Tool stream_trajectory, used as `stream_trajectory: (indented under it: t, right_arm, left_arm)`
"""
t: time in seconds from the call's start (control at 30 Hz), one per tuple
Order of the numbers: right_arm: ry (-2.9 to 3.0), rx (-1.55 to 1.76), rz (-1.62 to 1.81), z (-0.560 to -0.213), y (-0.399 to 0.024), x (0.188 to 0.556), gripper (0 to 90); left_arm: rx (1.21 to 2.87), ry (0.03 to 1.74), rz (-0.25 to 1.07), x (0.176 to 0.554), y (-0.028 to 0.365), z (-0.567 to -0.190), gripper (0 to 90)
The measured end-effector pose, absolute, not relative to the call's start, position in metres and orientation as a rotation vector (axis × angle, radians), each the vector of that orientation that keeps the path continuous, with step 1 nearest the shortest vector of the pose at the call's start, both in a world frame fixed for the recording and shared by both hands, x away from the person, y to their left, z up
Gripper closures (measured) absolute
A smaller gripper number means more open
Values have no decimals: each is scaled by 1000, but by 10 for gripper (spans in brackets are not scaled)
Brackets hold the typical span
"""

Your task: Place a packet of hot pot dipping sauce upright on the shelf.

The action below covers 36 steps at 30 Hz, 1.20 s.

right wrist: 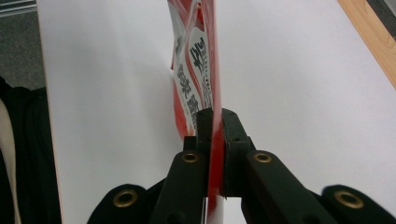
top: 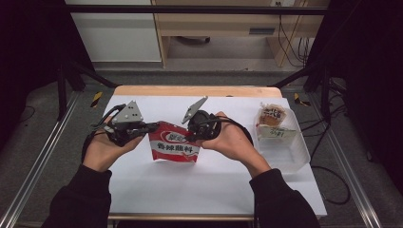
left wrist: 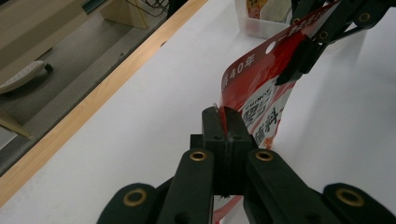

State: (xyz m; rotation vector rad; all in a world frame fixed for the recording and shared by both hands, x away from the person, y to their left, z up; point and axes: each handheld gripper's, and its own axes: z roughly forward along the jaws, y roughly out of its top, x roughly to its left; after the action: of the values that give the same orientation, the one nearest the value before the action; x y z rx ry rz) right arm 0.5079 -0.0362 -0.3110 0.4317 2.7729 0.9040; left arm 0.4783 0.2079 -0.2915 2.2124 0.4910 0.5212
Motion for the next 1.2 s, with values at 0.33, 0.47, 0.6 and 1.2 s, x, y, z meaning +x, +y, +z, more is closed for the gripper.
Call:
stream_trajectory:
  t: [0.33,0.47,0.6,1.2]
  right_arm:
    - [2789,434,840,-303,-43,513,896]
    - [2791,429,818,-300,-48,514,896]
    - [2773,453,795,-298,-58,518,896]
    - [2688,554,824,-270,-115,511,896]
  left_arm:
    - [2198,498,479,483,204,-300,864]
    - [2159,525,487,483,203,-303,697]
    - [2116,545,514,482,205,-305,464]
    - [2073,705,571,474,242,-381,97]
